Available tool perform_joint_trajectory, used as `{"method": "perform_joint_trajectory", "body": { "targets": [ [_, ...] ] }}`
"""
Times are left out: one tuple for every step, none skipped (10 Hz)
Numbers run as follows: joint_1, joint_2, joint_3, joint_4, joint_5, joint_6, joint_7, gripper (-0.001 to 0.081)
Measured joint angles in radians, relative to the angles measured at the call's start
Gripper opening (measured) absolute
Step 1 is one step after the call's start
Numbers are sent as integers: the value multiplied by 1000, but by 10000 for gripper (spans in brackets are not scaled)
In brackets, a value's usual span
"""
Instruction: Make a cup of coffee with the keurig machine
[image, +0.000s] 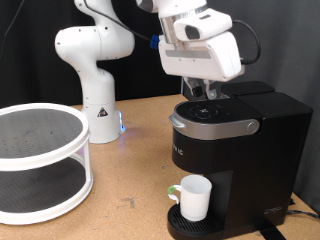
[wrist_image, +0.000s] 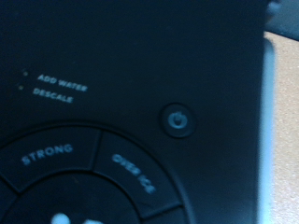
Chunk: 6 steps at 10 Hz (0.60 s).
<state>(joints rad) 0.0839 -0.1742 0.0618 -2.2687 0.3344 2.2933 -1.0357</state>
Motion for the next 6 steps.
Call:
{"method": "perform_joint_trajectory", "body": {
  "targets": [
    [1,2,3,-14,11,14,-1,324],
    [4,9,5,-21,26,33,-1,102],
    [6,20,7,-23,38,51,0,102],
    [8,29,8,-23,48,68,0,20],
    [8,37,10,-22,55,78,0,20],
    [8,44,11,-22,60,80,0,4]
  ]
}}
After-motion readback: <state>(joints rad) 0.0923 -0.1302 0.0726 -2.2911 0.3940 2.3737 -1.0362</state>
